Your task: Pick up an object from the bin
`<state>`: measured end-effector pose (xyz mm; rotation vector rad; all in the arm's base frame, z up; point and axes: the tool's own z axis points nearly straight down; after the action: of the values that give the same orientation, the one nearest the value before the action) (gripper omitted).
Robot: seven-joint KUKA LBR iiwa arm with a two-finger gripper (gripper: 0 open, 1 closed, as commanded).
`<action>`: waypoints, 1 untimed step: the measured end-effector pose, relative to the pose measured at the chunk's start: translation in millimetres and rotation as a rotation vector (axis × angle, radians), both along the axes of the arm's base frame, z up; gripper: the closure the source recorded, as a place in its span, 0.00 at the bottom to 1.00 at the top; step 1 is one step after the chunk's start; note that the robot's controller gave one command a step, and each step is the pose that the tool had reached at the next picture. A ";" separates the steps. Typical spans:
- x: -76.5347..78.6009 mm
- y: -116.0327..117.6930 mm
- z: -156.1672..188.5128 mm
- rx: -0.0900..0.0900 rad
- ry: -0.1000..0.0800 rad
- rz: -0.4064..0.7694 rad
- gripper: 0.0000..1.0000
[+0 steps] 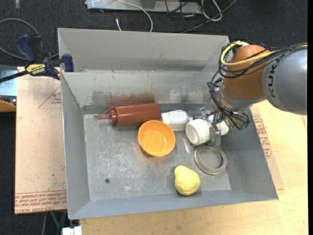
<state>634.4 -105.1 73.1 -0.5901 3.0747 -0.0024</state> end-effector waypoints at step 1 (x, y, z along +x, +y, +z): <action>0.0 0.0 0.0 0.000 0.000 0.000 1.00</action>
Offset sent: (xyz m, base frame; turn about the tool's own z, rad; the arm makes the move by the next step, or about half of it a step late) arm -0.0001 0.0000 0.0446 0.0000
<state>634.4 -105.1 73.1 -0.5902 3.0746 -0.0024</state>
